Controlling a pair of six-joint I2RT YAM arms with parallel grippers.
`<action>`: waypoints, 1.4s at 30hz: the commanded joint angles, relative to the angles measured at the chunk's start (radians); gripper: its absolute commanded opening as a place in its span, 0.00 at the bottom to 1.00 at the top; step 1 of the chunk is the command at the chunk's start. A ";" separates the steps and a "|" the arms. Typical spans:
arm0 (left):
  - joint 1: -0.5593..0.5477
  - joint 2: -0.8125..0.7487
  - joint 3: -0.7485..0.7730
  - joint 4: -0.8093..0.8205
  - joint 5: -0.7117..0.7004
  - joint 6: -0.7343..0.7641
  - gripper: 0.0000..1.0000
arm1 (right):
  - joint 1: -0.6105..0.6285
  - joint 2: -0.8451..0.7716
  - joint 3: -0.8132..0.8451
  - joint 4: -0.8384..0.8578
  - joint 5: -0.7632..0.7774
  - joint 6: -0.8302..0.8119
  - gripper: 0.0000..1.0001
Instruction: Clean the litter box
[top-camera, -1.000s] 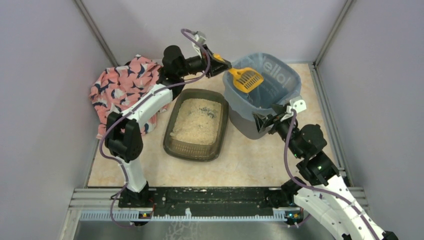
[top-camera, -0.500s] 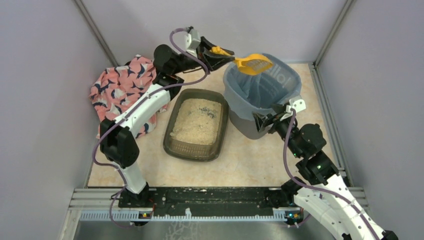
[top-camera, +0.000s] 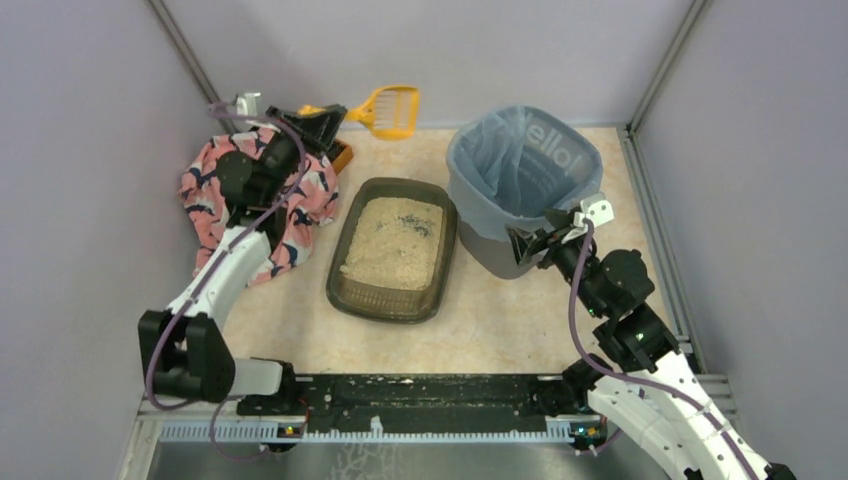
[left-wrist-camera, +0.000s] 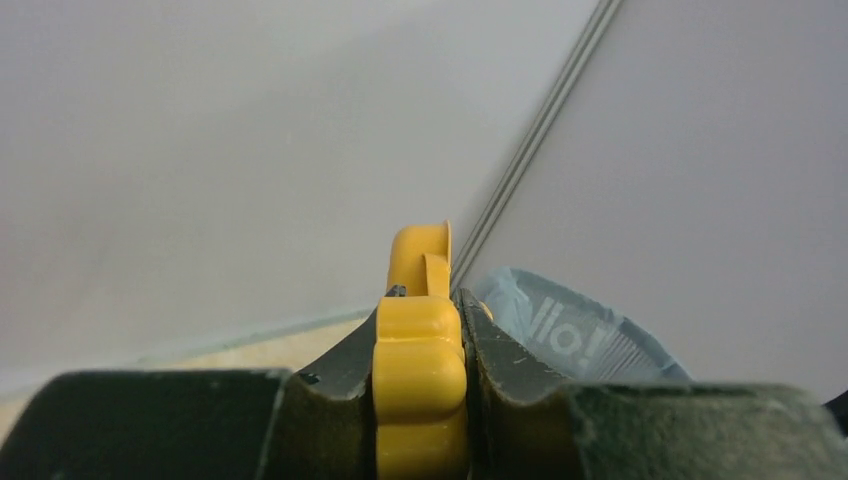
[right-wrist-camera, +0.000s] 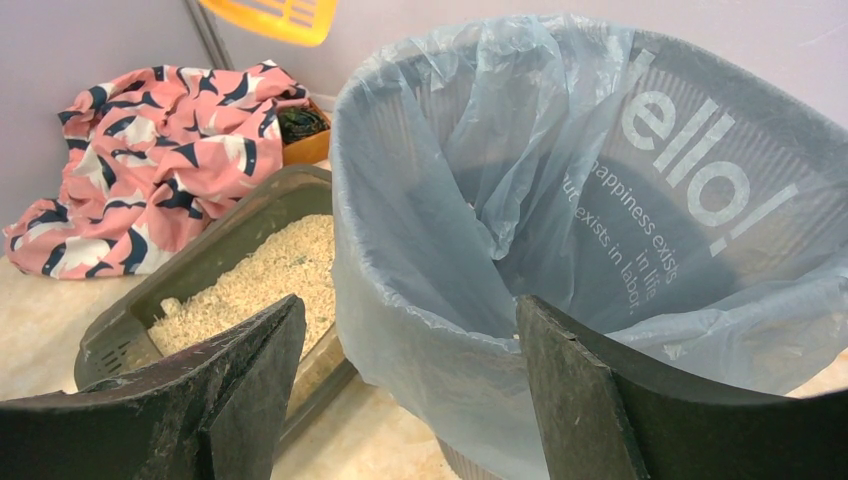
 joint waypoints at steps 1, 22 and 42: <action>0.005 -0.148 -0.180 -0.006 -0.087 -0.063 0.00 | 0.000 0.012 0.003 0.022 -0.012 0.016 0.78; 0.000 -0.015 -0.516 -0.311 -0.026 -0.088 0.98 | 0.000 0.037 0.009 0.015 -0.029 0.026 0.78; -0.033 -0.256 -0.331 -0.962 -0.455 0.143 0.98 | 0.000 0.036 -0.006 0.033 -0.078 0.052 0.78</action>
